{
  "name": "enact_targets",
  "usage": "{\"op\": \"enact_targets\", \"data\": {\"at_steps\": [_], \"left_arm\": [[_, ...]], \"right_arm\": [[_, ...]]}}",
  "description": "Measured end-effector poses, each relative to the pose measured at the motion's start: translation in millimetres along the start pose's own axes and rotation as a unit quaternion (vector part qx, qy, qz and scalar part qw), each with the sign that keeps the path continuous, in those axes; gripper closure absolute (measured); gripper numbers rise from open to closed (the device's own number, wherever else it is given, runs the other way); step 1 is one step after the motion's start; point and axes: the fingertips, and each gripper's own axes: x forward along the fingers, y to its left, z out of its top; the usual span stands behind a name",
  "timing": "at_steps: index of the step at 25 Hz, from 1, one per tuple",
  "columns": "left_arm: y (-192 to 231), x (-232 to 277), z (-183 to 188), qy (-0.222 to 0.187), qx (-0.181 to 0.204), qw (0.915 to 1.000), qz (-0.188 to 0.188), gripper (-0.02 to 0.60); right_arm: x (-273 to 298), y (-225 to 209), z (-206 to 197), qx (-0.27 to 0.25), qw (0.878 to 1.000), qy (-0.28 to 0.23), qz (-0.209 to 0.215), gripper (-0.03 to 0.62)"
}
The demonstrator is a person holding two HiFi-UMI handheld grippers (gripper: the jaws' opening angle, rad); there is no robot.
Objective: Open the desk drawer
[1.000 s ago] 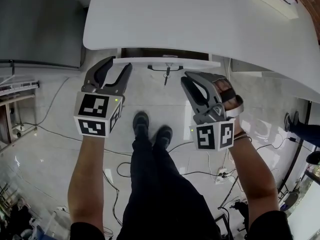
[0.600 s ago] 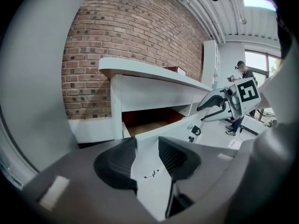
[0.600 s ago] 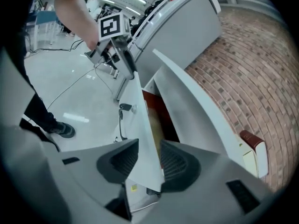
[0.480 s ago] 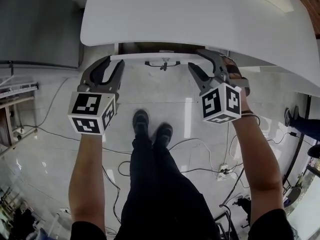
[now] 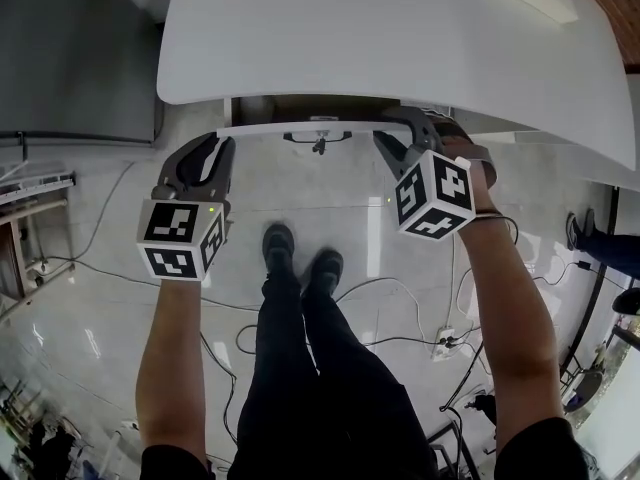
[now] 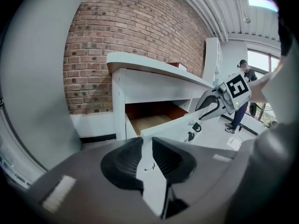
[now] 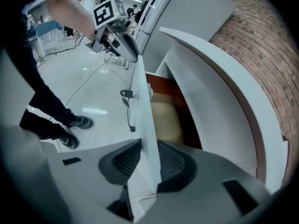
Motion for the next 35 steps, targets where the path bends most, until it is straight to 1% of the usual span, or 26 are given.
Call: {"op": "enact_targets", "data": {"at_steps": [3, 6, 10, 13, 16, 19, 23, 26, 30, 35], "left_arm": [[-8, -6, -19, 0.017, -0.01, 0.9998, 0.003, 0.508], [-13, -11, -34, 0.026, -0.028, 0.9992, 0.012, 0.508], [-16, -16, -42, 0.027, -0.046, 0.9981, 0.03, 0.509], [-20, -19, -50, 0.03, -0.056, 0.9974, 0.035, 0.509], [-24, -21, -66, 0.046, -0.065, 0.996, 0.041, 0.509], [-29, -22, -82, 0.058, -0.075, 0.9945, 0.045, 0.509], [-29, -22, -85, 0.052, -0.088, 0.9934, 0.052, 0.509], [-31, -24, -87, 0.058, -0.092, 0.9926, 0.054, 0.511], [-40, -35, -109, 0.078, -0.094, 0.9913, 0.049, 0.511], [-42, -35, -115, 0.072, -0.108, 0.9898, 0.058, 0.511]], "right_arm": [[-1, 25, -3, -0.022, 0.999, 0.002, 0.025, 0.508], [1, 42, -4, -0.031, 0.999, 0.01, 0.028, 0.519], [0, 53, -4, -0.024, 0.999, 0.009, 0.023, 0.52], [0, 61, -5, -0.016, 1.0, 0.001, 0.024, 0.52], [4, 76, -7, -0.004, 1.0, -0.001, 0.027, 0.519], [7, 90, -10, -0.004, 1.0, 0.001, 0.025, 0.519], [10, 92, -11, 0.001, 1.0, 0.001, 0.016, 0.519], [8, 97, -10, 0.001, 1.0, 0.004, 0.025, 0.519], [7, 121, -11, -0.01, 0.999, 0.007, 0.042, 0.52], [9, 125, -12, 0.008, 0.999, 0.011, 0.038, 0.519]]}}
